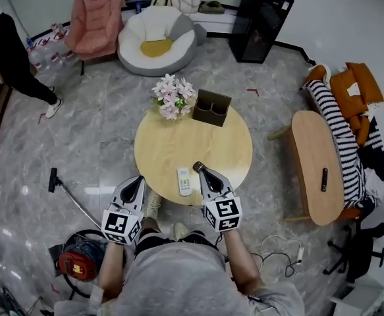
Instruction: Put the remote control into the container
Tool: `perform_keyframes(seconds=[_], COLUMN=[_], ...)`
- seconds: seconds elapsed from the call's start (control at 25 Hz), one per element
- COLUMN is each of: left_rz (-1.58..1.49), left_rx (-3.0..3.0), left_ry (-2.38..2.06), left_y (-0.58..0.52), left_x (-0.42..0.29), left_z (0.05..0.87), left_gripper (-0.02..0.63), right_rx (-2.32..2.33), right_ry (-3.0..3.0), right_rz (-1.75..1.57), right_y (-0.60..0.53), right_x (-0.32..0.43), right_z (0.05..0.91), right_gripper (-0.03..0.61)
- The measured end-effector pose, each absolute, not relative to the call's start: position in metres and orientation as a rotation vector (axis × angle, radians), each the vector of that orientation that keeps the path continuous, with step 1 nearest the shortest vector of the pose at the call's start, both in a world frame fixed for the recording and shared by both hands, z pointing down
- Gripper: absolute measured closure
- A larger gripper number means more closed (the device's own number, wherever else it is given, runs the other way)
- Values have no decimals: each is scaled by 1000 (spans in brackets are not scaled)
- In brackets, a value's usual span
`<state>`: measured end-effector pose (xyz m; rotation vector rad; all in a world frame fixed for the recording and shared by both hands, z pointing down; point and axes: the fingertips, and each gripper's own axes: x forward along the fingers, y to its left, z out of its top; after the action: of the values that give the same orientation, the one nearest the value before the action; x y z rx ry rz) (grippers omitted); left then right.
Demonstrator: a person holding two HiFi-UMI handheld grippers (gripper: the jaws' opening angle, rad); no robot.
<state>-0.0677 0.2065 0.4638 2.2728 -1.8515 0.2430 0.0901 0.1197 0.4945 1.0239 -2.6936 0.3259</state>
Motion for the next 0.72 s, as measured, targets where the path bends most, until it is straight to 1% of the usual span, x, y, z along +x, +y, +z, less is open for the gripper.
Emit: perform_keyframes(seconds=[0.36, 0.72], left_rz=[342, 410], left_rx=[2410, 2366], left_ry=[-1565, -1392], left_y=[132, 110], left_x=[-83, -92], left_z=[501, 562], left_gripper=[606, 607], right_rx=[1246, 1241], right_ry=[-2529, -2374], right_rz=[430, 524], right_y=[83, 75], right_x=[82, 71], right_z=[540, 603], right_gripper=[571, 571])
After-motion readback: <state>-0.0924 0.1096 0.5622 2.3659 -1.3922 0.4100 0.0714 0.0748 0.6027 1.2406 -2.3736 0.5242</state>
